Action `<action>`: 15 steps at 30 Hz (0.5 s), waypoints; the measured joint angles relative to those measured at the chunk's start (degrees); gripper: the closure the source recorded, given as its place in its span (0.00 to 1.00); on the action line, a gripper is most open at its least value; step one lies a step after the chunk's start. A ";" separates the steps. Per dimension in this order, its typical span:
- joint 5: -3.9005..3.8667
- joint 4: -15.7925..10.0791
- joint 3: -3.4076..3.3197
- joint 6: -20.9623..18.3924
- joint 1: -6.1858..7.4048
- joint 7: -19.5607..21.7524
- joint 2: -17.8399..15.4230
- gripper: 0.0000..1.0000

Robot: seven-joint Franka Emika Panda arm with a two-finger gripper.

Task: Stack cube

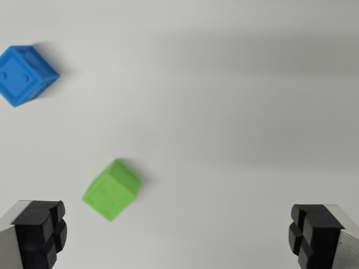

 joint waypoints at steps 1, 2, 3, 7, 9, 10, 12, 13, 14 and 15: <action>0.00 -0.32 0.03 0.26 0.03 -0.25 -0.07 0.00; 0.00 -0.66 0.05 0.53 0.07 -0.50 -0.16 0.00; 0.00 -1.04 0.08 0.78 0.10 -0.76 -0.26 0.00; 0.00 -2.51 0.17 1.89 0.27 -1.82 -0.68 0.00; 0.00 -3.35 0.22 2.50 0.37 -2.43 -0.87 0.00; 0.00 -3.75 0.25 2.83 0.42 -2.75 -0.96 0.00; 0.00 -4.63 0.32 3.44 0.50 -3.41 -1.14 0.00; 0.00 -5.07 0.36 3.83 0.54 -3.79 -1.22 0.00; 0.00 -5.29 0.38 4.02 0.55 -3.96 -1.26 0.00; 0.00 -5.76 0.43 4.38 0.59 -4.30 -1.35 0.00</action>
